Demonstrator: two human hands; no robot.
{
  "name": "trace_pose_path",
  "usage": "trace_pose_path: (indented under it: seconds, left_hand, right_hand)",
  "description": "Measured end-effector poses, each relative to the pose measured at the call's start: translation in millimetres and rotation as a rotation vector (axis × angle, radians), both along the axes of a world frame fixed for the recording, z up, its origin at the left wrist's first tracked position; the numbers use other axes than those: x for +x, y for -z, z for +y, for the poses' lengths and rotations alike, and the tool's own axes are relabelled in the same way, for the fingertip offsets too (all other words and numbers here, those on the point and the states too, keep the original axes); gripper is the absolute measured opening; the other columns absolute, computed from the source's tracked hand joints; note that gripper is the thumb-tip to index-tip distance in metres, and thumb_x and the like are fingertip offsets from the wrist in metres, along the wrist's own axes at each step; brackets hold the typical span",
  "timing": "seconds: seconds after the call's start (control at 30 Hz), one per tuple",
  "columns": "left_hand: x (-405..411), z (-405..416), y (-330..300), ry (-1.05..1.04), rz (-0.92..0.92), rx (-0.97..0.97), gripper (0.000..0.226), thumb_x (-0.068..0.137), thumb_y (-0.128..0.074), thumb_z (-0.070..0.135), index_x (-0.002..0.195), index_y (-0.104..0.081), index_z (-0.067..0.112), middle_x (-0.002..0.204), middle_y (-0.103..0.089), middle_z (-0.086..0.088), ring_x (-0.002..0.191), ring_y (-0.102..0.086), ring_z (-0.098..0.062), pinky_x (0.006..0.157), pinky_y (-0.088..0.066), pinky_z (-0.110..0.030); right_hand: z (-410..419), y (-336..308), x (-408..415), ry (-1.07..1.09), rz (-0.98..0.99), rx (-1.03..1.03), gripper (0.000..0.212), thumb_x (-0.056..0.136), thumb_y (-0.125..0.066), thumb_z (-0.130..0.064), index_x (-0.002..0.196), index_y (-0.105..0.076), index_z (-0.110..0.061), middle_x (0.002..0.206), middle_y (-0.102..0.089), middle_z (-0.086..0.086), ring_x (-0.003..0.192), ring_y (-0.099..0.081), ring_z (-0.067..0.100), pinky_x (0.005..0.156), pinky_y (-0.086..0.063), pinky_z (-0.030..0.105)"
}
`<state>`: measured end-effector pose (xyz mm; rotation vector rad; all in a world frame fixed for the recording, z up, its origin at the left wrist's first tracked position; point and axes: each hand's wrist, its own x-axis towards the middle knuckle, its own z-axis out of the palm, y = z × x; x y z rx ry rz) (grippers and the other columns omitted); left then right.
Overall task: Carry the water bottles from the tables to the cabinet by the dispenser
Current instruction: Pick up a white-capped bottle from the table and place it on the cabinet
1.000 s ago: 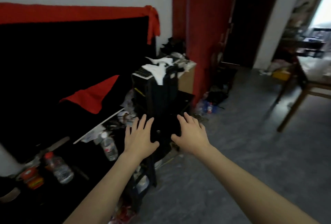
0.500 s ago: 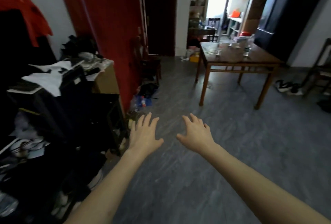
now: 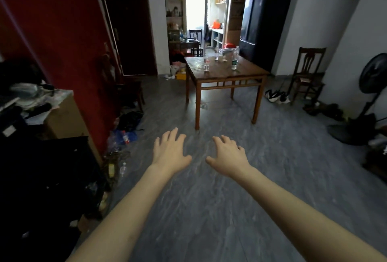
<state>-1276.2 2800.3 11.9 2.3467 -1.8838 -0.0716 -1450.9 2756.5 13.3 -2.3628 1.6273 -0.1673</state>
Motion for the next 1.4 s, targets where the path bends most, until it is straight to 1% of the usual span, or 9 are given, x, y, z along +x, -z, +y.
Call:
trace_pose_path:
  seconds: [0.1, 0.23, 0.5, 0.6, 0.73, 0.83, 0.97, 1.17, 1.4]
  left_hand:
    - [7, -15, -3, 0.025, 0.008, -0.026, 0.074, 0.089, -0.059, 0.048, 0.154, -0.030, 0.028, 0.169, -0.011, -0.004, 0.154, -0.011, -0.026, 0.124, -0.014, -0.049]
    - [13, -33, 0, 0.043, 0.013, 0.014, 0.074, 0.090, -0.060, 0.048, 0.155, -0.030, 0.029, 0.169, -0.011, -0.004, 0.155, -0.010, -0.026, 0.124, -0.014, -0.049]
    - [22, -101, 4, 0.070, 0.016, 0.034, 0.074, 0.091, -0.060, 0.049, 0.155, -0.030, 0.028, 0.169, -0.011, -0.004, 0.155, -0.009, -0.026, 0.125, -0.015, -0.049]
    - [22, -141, 1, 0.091, 0.010, 0.022, 0.072, 0.091, -0.060, 0.047, 0.155, -0.031, 0.029, 0.168, -0.013, -0.004, 0.155, -0.011, -0.026, 0.125, -0.015, -0.049]
    - [17, -202, -2, 0.048, 0.009, 0.015, 0.072, 0.092, -0.060, 0.048, 0.154, -0.032, 0.028, 0.168, -0.014, -0.005, 0.154, -0.013, -0.027, 0.124, -0.017, -0.051]
    - [8, -249, -4, 0.052, 0.009, 0.043, 0.071, 0.092, -0.060, 0.049, 0.154, -0.033, 0.028, 0.168, -0.015, -0.005, 0.154, -0.014, -0.027, 0.124, -0.019, -0.051]
    - [3, -304, -7, 0.032, 0.009, 0.025, 0.069, 0.091, -0.061, 0.049, 0.152, -0.035, 0.028, 0.167, -0.019, -0.004, 0.153, -0.017, -0.026, 0.124, -0.020, -0.050]
    - [14, -370, -1, 0.014, 0.010, 0.047, 0.069, 0.091, -0.059, 0.050, 0.152, -0.034, 0.029, 0.167, -0.019, -0.004, 0.153, -0.017, -0.025, 0.124, -0.018, -0.050]
    - [44, -452, 23, 0.008, 0.032, 0.112, 0.072, 0.094, -0.052, 0.054, 0.157, -0.025, 0.030, 0.169, -0.012, -0.003, 0.154, -0.012, -0.025, 0.124, -0.014, -0.050]
  right_hand:
    - [-7, 3, 8, 0.021, -0.008, 0.002, 0.077, 0.090, -0.054, -0.053, 0.154, -0.025, -0.022, 0.163, -0.021, 0.008, 0.147, -0.025, 0.029, 0.118, -0.024, 0.053]
    - [-23, 6, 16, 0.039, 0.004, 0.010, 0.074, 0.090, -0.054, -0.052, 0.153, -0.027, -0.023, 0.161, -0.024, 0.008, 0.145, -0.028, 0.029, 0.117, -0.026, 0.053]
    - [-91, 12, 26, 0.053, -0.007, 0.011, 0.070, 0.091, -0.054, -0.050, 0.151, -0.030, -0.022, 0.155, -0.033, 0.007, 0.141, -0.033, 0.029, 0.115, -0.027, 0.053]
    - [-130, 17, 24, 0.062, -0.009, 0.024, 0.072, 0.090, -0.053, -0.051, 0.152, -0.029, -0.023, 0.159, -0.028, 0.008, 0.143, -0.030, 0.030, 0.116, -0.026, 0.054]
    - [-193, 20, 16, 0.077, -0.008, 0.037, 0.074, 0.090, -0.054, -0.052, 0.153, -0.028, -0.023, 0.162, -0.023, 0.009, 0.145, -0.028, 0.030, 0.117, -0.026, 0.054]
    - [-244, 16, 10, 0.077, -0.004, 0.032, 0.074, 0.090, -0.054, -0.052, 0.153, -0.027, -0.023, 0.162, -0.022, 0.008, 0.146, -0.026, 0.030, 0.117, -0.025, 0.055]
    - [-309, 9, 7, 0.066, -0.010, 0.002, 0.076, 0.091, -0.055, -0.051, 0.155, -0.025, -0.023, 0.163, -0.021, 0.008, 0.147, -0.025, 0.029, 0.117, -0.026, 0.055]
    - [-377, 19, 17, 0.024, -0.013, 0.025, 0.076, 0.090, -0.054, -0.053, 0.154, -0.025, -0.023, 0.163, -0.021, 0.008, 0.147, -0.024, 0.029, 0.118, -0.024, 0.054]
    - [-461, 34, 50, 0.000, 0.005, 0.056, 0.072, 0.090, -0.054, -0.052, 0.151, -0.030, -0.023, 0.161, -0.024, 0.008, 0.146, -0.027, 0.029, 0.116, -0.025, 0.053]
